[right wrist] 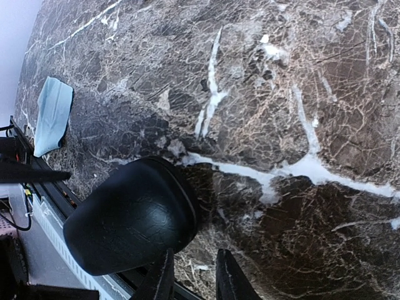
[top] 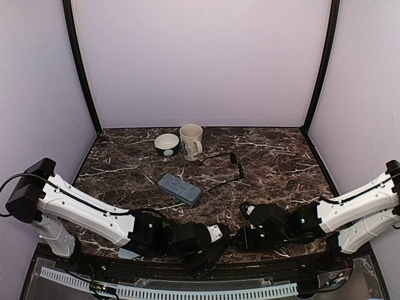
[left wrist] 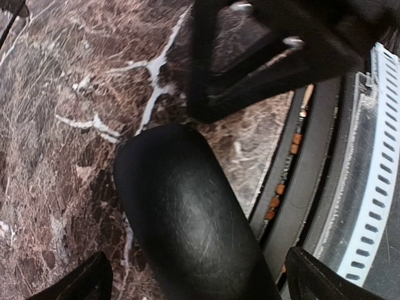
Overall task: Organize the sunglasses
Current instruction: Pick up the case with sunglasses from the center of the board, then place the case with sunglasses at the center of the board, then pick up the sunglasses case from the center of the board, then pass from the right arm to the left
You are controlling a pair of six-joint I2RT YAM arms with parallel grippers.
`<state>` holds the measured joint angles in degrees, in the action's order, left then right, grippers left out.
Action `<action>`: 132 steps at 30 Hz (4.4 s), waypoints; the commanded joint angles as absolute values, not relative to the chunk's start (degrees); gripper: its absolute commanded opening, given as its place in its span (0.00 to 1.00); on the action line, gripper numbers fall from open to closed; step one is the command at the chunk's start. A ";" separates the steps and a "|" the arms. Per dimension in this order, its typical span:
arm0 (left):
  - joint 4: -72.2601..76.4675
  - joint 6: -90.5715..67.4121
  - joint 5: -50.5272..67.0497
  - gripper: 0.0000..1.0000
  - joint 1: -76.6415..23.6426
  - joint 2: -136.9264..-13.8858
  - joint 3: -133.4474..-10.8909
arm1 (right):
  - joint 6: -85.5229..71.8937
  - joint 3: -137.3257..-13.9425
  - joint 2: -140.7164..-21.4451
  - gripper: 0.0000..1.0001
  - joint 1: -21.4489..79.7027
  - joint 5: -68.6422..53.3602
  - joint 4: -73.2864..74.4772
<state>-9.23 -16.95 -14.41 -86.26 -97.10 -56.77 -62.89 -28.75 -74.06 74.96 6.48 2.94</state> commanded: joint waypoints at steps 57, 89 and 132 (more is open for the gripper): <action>-20.92 -12.90 -8.62 0.72 -25.19 -97.18 -58.59 | -26.56 -54.54 -87.16 0.69 46.47 -13.63 6.91; -16.54 -11.70 -2.86 0.99 -21.10 -84.46 -57.22 | -4.41 -99.43 -125.77 0.99 53.98 -7.07 31.20; 50.54 -31.50 44.46 0.96 -27.13 -79.78 -35.11 | -22.75 -73.15 -96.92 0.00 48.18 -35.80 3.45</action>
